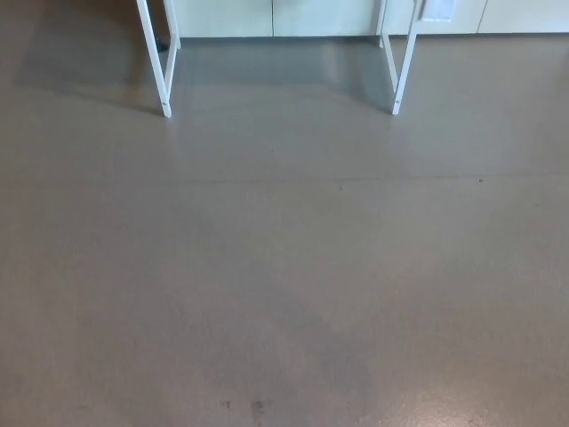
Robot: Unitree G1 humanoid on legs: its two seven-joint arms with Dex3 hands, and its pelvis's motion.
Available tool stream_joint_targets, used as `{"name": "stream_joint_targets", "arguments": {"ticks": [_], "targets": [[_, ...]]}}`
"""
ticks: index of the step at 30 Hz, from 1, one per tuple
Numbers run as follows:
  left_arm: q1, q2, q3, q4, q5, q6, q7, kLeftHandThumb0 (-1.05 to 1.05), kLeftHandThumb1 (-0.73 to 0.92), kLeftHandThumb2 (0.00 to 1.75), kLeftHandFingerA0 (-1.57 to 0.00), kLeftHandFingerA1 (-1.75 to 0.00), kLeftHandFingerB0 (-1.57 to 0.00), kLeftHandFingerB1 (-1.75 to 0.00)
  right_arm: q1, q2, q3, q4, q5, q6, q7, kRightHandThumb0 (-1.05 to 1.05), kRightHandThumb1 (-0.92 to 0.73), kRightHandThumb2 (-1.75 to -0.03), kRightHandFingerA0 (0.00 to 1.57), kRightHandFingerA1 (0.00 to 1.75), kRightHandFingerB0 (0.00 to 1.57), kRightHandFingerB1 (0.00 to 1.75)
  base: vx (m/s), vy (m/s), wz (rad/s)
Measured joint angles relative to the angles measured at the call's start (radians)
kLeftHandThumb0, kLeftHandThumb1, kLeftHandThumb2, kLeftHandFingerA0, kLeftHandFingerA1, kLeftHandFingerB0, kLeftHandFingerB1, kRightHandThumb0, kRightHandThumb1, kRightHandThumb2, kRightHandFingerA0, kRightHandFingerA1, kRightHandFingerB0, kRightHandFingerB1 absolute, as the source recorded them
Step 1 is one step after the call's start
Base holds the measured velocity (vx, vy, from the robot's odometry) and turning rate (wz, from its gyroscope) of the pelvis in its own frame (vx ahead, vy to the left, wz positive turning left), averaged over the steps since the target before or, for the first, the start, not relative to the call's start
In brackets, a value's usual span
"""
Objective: The robot walks towards a table in front, picks a dumpling toy with left hand and puts it in an orange round plate
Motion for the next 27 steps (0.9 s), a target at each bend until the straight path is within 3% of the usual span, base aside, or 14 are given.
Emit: {"name": "stream_joint_targets", "arguments": {"ticks": [2,3,7,8,10,14,16,17,22,23,25,26,27], "targets": [[0.000,0.002,0.001,0.013,0.000,-0.019,0.005,-0.12,0.65,1.02,-0.24,-1.75,0.00,-0.09,0.005,-0.001,-0.005,0.006,0.001,-0.031,-0.007,-0.33,-0.72,-0.63,0.89,0.51,0.36,0.33,0.05,-0.025,0.17],[-0.002,0.005,0.004,0.017,-0.001,-0.025,0.008,-0.14,0.63,1.11,-0.56,-1.22,0.00,-0.05,0.004,0.000,-0.007,0.009,0.001,-0.041,-0.009,-0.32,-0.71,-0.61,0.89,0.51,0.34,0.32,0.10,-0.033,0.10],[-0.009,0.001,0.005,0.023,-0.001,-0.050,0.016,-0.12,0.59,1.08,-0.60,-1.24,0.00,-0.09,-0.006,-0.008,-0.009,0.018,0.000,-0.061,-0.022,-0.32,-0.71,-0.63,0.85,0.52,0.34,0.33,0.02,-0.025,0.13],[-0.006,0.001,0.004,0.026,0.000,-0.052,0.017,-0.10,0.63,1.03,-0.30,-1.75,0.00,-0.14,-0.008,-0.010,-0.009,0.020,0.000,-0.062,-0.024,-0.33,-0.70,-0.62,0.84,0.52,0.34,0.33,0.00,0.111,-0.06],[0.004,0.001,0.002,0.037,0.001,-0.059,0.022,-0.10,0.66,0.98,-0.38,-1.75,0.00,-0.11,-0.012,-0.012,-0.008,0.025,0.000,-0.068,-0.028,-0.33,-0.68,-0.60,0.85,0.52,0.31,0.32,0.04,0.188,-0.07],[0.018,-0.002,-0.003,0.051,0.002,-0.060,0.031,-0.08,0.69,1.00,-0.37,-1.75,0.00,-0.10,-0.011,-0.011,-0.003,0.039,-0.003,-0.068,-0.033,-0.33,-0.68,-0.60,0.85,0.52,0.31,0.32,0.10,0.308,-0.24],[0.016,-0.001,-0.004,0.049,0.003,-0.063,0.034,-0.08,0.64,1.08,-0.35,-1.75,0.00,-0.15,-0.009,-0.002,0.001,0.042,-0.005,-0.067,-0.033,-0.33,-0.68,-0.60,0.85,0.52,0.31,0.32,0.21,0.521,-0.35],[0.013,0.011,-0.007,0.048,0.004,-0.068,0.049,0.03,0.61,1.18,-0.45,-1.75,0.00,-0.22,-0.006,0.009,0.006,0.045,-0.008,-0.069,-0.033,-0.33,-0.68,-0.60,0.85,0.52,0.31,0.32,0.21,0.565,-0.29],[0.012,-0.008,0.019,0.046,-0.005,-0.086,0.078,0.03,0.61,1.18,-0.45,-1.75,0.00,-0.22,0.011,0.012,0.007,0.056,-0.009,-0.066,-0.034,-0.33,-0.68,-0.60,0.85,0.52,0.31,0.32,0.19,0.191,-0.13],[0.012,-0.012,0.024,0.046,-0.009,-0.091,0.082,0.60,0.92,1.05,-0.48,-1.48,0.00,-0.10,0.013,0.013,0.007,0.056,-0.010,-0.066,-0.034,-0.33,-0.68,-0.60,0.85,0.52,0.31,0.32,0.23,-0.007,0.09],[0.013,-0.016,0.033,0.047,-0.012,-0.097,0.087,0.60,0.92,1.05,-0.48,-1.48,0.00,-0.10,0.014,0.012,0.007,0.057,-0.010,-0.065,-0.034,-0.33,-0.68,-0.60,0.85,0.52,0.31,0.32,0.22,-0.079,0.12],[0.011,-0.026,0.047,0.043,-0.019,-0.102,0.089,0.71,0.92,1.01,-0.60,-1.21,0.00,-0.31,0.012,0.012,0.007,0.058,-0.010,-0.064,-0.034,-0.33,-0.68,-0.60,0.85,0.52,0.31,0.32,0.19,-0.115,0.10],[0.009,-0.034,0.057,0.040,-0.024,-0.108,0.091,0.71,0.92,1.01,-0.60,-1.21,0.00,-0.31,0.010,0.012,0.007,0.058,-0.010,-0.063,-0.034,-0.33,-0.68,-0.60,0.85,0.52,0.31,0.32,0.11,-0.142,0.28]]}}
